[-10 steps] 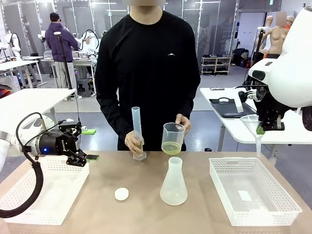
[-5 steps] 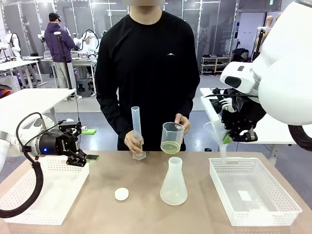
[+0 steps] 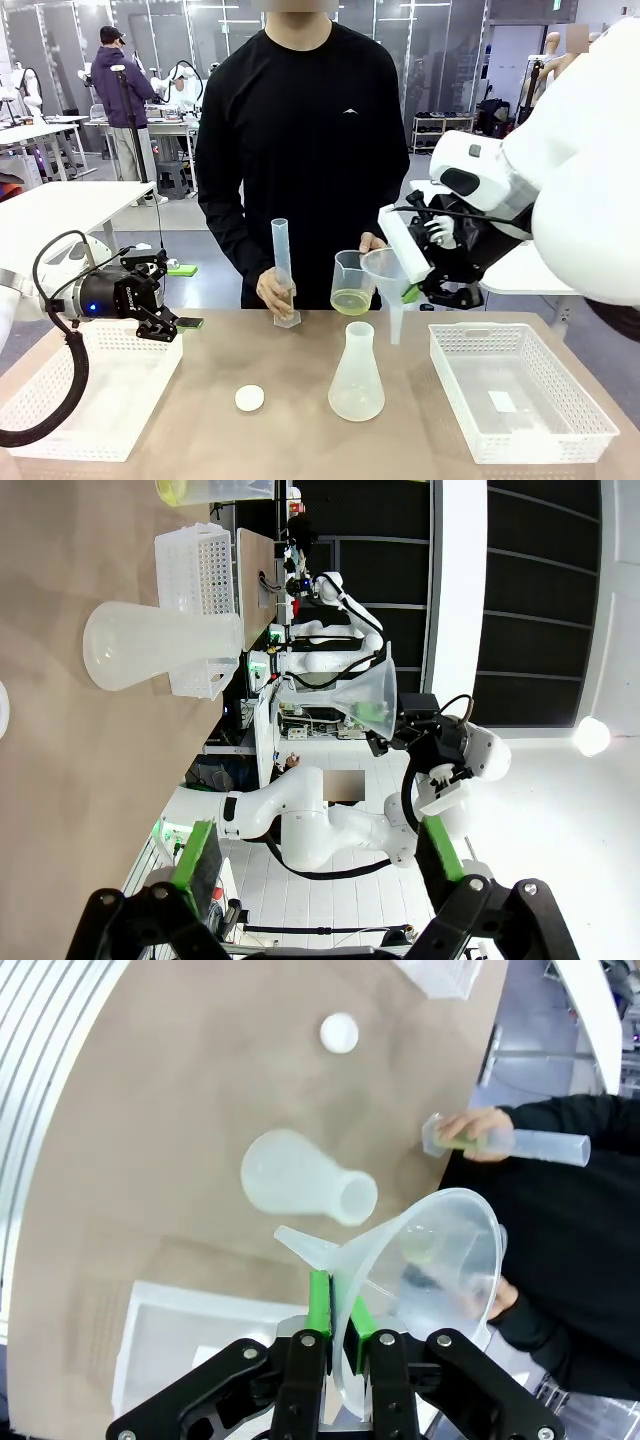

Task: Prepare the solutions needed for the experiment.
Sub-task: Pick up the Plastic Funnel and insert it into the Big flask.

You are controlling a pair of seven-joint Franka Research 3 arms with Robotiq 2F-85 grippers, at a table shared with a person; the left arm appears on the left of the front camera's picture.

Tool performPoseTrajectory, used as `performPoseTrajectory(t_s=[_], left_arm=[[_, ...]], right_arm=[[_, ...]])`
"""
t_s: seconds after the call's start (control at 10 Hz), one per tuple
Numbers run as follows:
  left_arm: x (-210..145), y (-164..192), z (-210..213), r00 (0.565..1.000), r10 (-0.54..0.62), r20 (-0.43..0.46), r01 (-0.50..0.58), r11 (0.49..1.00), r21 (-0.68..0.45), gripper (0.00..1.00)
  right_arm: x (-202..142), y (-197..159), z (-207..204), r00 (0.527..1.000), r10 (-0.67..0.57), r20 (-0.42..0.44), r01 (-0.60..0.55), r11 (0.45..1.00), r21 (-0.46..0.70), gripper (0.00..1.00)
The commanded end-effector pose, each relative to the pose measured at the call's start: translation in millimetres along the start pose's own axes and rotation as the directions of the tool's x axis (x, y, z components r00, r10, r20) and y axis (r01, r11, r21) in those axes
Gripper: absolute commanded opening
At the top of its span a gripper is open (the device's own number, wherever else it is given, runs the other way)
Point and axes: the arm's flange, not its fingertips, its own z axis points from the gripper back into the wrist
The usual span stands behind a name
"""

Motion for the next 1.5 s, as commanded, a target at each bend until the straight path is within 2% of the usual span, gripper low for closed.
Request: performPoseTrajectory(t_s=[0.0, 0.5, 0.6, 0.7, 0.9, 1.0, 1.1, 1.2, 1.4], left_arm=[[0, -2, 0, 1.000, 0.005, -0.005, -0.005, 1.000, -0.006, 1.00], [0, -2, 0, 1.000, 0.005, -0.005, -0.005, 1.000, -0.006, 1.00], [0, -2, 0, 1.000, 0.005, -0.005, -0.005, 1.000, -0.006, 1.00], [0, -2, 0, 1.000, 0.005, -0.005, -0.005, 1.000, -0.006, 1.00], [0, -2, 0, 1.000, 0.005, -0.005, -0.005, 1.000, -0.006, 1.00], [0, -2, 0, 1.000, 0.005, -0.005, -0.005, 1.000, -0.006, 1.00], [0, -2, 0, 1.000, 0.005, -0.005, -0.005, 1.000, -0.006, 1.00], [0, -2, 0, 1.000, 0.005, -0.005, -0.005, 1.000, -0.006, 1.00], [0, -2, 0, 1.000, 0.005, -0.005, -0.005, 1.000, -0.006, 1.00]], right_arm=[[4, -5, -20, 0.997, 0.033, 0.067, -0.030, 0.998, -0.046, 0.06], [20, -20, -38, 0.998, 0.050, 0.032, -0.046, 0.991, -0.127, 0.06], [22, -21, -35, 0.999, 0.029, -0.034, -0.033, 0.991, -0.130, 0.06], [19, -16, -33, 0.999, 0.035, 0.030, -0.032, 0.993, -0.109, 0.06], [19, -16, -33, 0.999, 0.035, 0.030, -0.032, 0.993, -0.109, 0.06], [18, -17, -34, 0.999, 0.040, 0.015, -0.038, 0.993, -0.114, 0.06], [15, -17, -42, 0.999, 0.045, -0.028, -0.049, 0.982, -0.183, 0.06], [13, -19, -49, 0.997, 0.050, -0.050, -0.059, 0.979, -0.197, 0.06], [8, -24, -62, 0.997, 0.061, -0.048, -0.069, 0.977, -0.202, 0.06]])
